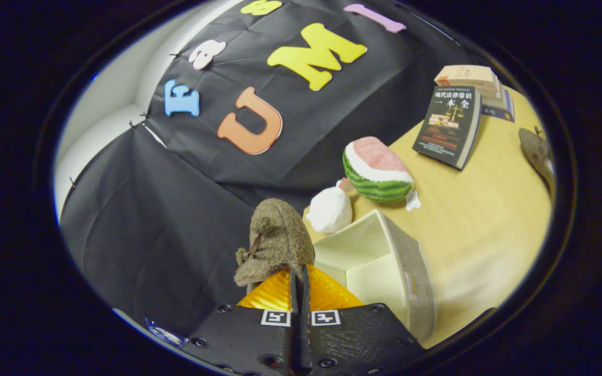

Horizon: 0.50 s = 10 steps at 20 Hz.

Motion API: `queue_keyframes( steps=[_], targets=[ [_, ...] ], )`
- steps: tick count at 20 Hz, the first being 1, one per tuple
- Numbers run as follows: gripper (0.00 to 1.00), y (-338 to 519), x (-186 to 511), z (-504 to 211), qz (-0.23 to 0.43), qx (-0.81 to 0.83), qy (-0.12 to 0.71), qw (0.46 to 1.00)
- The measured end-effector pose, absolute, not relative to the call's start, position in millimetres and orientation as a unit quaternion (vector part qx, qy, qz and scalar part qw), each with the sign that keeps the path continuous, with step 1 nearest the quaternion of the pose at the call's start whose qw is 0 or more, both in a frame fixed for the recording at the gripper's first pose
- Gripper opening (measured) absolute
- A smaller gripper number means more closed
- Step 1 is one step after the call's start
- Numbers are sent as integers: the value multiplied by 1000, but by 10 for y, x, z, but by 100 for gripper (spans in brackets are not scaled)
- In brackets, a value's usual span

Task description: Open the storage box then place both shoes into the box .Put the left shoe in first, then the right shoe, with the right side of both shoes facing outward in a uniform manner.

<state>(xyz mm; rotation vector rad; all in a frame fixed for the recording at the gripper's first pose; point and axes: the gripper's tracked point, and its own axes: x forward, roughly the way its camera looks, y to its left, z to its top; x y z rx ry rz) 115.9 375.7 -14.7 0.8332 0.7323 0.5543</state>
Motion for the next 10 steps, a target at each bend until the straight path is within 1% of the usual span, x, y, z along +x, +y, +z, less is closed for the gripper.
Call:
queue_keyframes(
  steps=[6,10],
  targets=[
    [0,3907,1096,-662,211,382,378,816],
    [0,4066,997,-832,206,382,419,797]
  ],
)
